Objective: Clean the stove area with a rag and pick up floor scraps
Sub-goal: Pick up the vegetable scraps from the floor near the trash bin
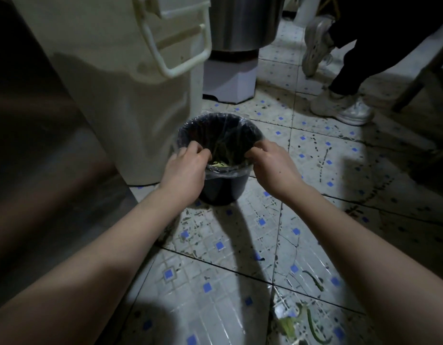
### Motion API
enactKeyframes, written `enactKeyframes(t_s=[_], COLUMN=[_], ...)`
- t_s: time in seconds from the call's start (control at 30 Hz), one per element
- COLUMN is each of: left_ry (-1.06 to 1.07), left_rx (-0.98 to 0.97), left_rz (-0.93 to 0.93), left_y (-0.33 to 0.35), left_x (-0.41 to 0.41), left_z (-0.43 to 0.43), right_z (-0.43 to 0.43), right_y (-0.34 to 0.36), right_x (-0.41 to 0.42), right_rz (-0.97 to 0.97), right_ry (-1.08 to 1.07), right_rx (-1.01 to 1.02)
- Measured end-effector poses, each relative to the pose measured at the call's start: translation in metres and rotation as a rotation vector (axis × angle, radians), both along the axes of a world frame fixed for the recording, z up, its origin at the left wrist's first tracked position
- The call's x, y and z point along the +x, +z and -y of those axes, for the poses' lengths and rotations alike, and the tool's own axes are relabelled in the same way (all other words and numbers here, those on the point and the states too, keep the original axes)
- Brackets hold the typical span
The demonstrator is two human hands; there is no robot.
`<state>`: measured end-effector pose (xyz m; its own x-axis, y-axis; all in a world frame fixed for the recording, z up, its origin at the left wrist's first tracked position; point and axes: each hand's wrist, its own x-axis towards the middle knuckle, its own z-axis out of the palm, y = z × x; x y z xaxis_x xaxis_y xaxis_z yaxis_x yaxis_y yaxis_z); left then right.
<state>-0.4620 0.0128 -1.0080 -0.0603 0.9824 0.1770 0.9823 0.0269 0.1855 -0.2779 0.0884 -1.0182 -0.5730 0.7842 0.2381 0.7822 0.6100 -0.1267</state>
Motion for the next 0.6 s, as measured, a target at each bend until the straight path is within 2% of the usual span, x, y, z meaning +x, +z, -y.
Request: enactKeyframes(t_s=[0.43, 0.6], left_ry=[-0.254, -0.329], left_rx=[-0.013, -0.107], left_rz=[-0.010, -0.048], left_y=[-0.027, -0.057], left_x=[0.084, 0.105], left_z=[0.002, 0.013], right_z=[0.049, 0.077], right_y=[-0.030, -0.057], right_x=[0.107, 0.133], right_rz=[0.064, 0.089], right_ry=[-0.150, -0.167], right_rx=[-0.095, -0.183])
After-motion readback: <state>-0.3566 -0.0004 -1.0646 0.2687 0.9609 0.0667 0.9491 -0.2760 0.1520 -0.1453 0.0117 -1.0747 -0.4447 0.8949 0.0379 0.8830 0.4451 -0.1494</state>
